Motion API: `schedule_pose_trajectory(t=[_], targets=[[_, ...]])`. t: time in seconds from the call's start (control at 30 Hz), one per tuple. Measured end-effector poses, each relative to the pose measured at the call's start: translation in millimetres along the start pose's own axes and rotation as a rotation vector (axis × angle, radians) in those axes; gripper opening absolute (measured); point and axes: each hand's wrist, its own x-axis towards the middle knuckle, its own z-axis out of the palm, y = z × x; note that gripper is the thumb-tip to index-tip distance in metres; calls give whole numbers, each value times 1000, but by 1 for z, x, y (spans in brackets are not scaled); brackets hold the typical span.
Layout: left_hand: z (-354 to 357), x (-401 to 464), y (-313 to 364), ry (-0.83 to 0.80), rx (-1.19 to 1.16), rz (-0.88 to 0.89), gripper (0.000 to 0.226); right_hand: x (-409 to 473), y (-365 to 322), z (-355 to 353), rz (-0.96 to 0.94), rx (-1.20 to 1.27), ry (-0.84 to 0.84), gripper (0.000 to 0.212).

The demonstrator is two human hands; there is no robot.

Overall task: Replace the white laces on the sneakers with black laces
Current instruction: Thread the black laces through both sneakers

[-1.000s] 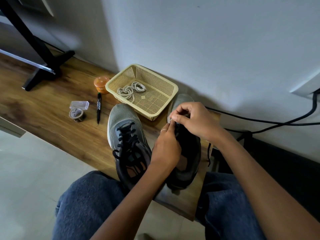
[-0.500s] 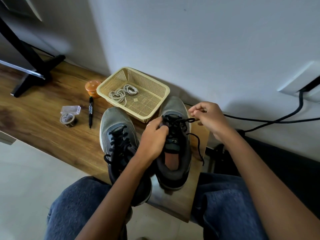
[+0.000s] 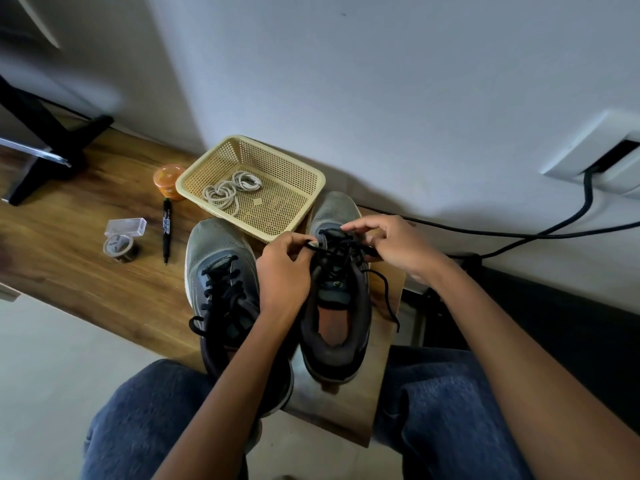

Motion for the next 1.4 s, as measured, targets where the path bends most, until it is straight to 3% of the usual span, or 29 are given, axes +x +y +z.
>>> schedule_pose_trajectory(t=[0.3, 0.37, 0.47, 0.57, 0.67, 0.93, 1.07, 1.23, 1.4], targets=[[6, -2, 2, 23, 62, -26, 5, -6, -7, -1, 34, 51, -14, 57], [5, -3, 3, 14, 43, -27, 4, -7, -10, -2, 47, 62, 3, 46], [4, -3, 4, 4, -12, -41, 2, -6, -8, -5, 49, 29, 44, 11], [1, -4, 6, -44, -36, -64, 9, -9, -9, -8, 74, -77, 20, 29], [-2, -8, 7, -139, -6, -53, 21, -10, -10, -9, 70, -134, -8, 22], [-6, -18, 4, -248, 143, 66, 37, -8, -9, -13, 240, 304, 20, 15], [-5, -20, 4, -241, 126, 69, 34, -14, -22, -11, 334, 497, 31, 24], [-4, -22, 3, -238, 80, 48, 26, -20, -33, -15, 129, 755, -46, 18], [-3, -23, 3, -241, 62, 53, 25, -24, -35, -7, -16, 591, -70, 14]])
